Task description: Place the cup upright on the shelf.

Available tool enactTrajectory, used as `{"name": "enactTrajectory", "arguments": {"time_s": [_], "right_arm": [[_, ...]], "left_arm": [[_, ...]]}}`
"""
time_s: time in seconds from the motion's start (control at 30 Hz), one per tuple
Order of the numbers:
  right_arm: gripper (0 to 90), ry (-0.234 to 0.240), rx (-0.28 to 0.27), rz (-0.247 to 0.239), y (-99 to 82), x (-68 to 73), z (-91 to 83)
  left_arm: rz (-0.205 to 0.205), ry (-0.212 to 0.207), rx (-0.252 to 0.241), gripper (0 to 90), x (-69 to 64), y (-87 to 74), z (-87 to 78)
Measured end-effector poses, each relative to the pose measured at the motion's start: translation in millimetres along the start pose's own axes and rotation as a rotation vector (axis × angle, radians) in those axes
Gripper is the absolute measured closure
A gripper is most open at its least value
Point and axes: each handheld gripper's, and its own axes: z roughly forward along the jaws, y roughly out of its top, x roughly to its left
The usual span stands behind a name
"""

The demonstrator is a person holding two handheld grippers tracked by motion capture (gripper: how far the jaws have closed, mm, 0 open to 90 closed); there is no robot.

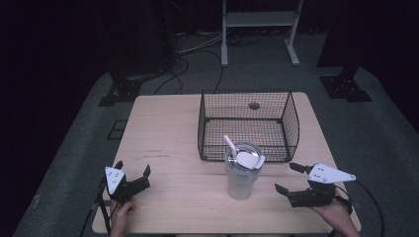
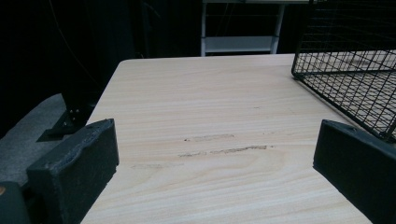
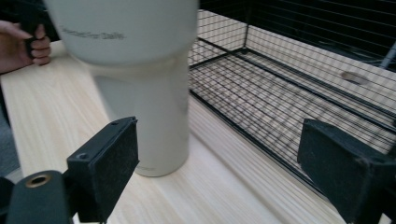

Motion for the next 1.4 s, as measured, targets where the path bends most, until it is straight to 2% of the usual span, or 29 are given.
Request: {"name": "enactTrajectory", "arguments": {"time_s": [0.2,0.33,0.53,0.83,1.1,1.4], "right_arm": [[10.7,0.040,-0.008,-0.015,4.0,8.3,7.0],[9.9,0.085,-0.008,-0.024,8.0,15.5,14.1],[8.9,0.113,-0.009,-0.031,10.2,22.1,22.3],[8.8,0.134,0.002,-0.038,13.2,28.5,36.7],[8.8,0.123,0.008,-0.035,13.2,32.0,49.0],[8.8,0.134,0.005,-0.026,12.2,36.9,65.2]], "left_arm": [[-0.006,0.001,0.001,0.0,0.4,0.1,0.1],[-0.005,0.001,0.001,0.0,0.4,0.1,0.0],[-0.005,0.000,0.000,0.0,0.5,0.1,0.0],[-0.005,-0.001,0.000,0.0,0.5,0.1,-0.1],[-0.005,-0.002,0.000,0.0,0.5,0.1,-0.1],[-0.005,-0.003,0.000,0.0,0.5,0.1,-0.1]]}}
